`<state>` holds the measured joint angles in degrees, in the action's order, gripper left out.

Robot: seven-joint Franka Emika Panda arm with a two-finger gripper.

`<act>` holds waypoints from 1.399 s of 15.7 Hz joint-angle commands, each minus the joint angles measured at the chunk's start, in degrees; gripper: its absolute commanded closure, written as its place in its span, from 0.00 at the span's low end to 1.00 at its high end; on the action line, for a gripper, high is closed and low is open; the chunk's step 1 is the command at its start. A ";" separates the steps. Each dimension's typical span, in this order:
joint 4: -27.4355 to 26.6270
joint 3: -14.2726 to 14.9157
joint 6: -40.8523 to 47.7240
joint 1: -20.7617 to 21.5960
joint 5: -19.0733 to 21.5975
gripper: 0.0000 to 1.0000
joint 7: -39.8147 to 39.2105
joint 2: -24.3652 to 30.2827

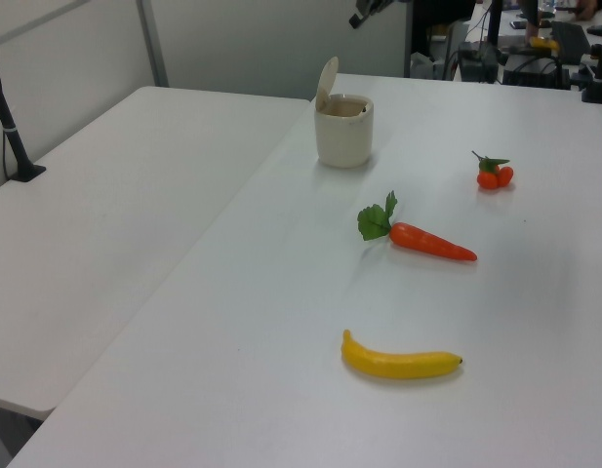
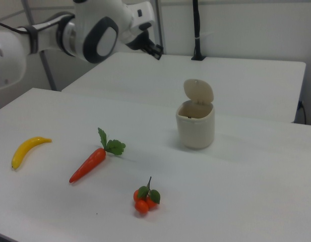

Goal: Close garbage bin
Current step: 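Move the gripper over the open lid of the cream bin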

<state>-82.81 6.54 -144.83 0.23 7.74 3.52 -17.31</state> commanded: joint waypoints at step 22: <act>9.32 -0.04 -31.30 -4.80 0.87 1.00 2.36 -21.36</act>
<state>-76.55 6.57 -174.73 -4.76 7.74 5.00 -36.98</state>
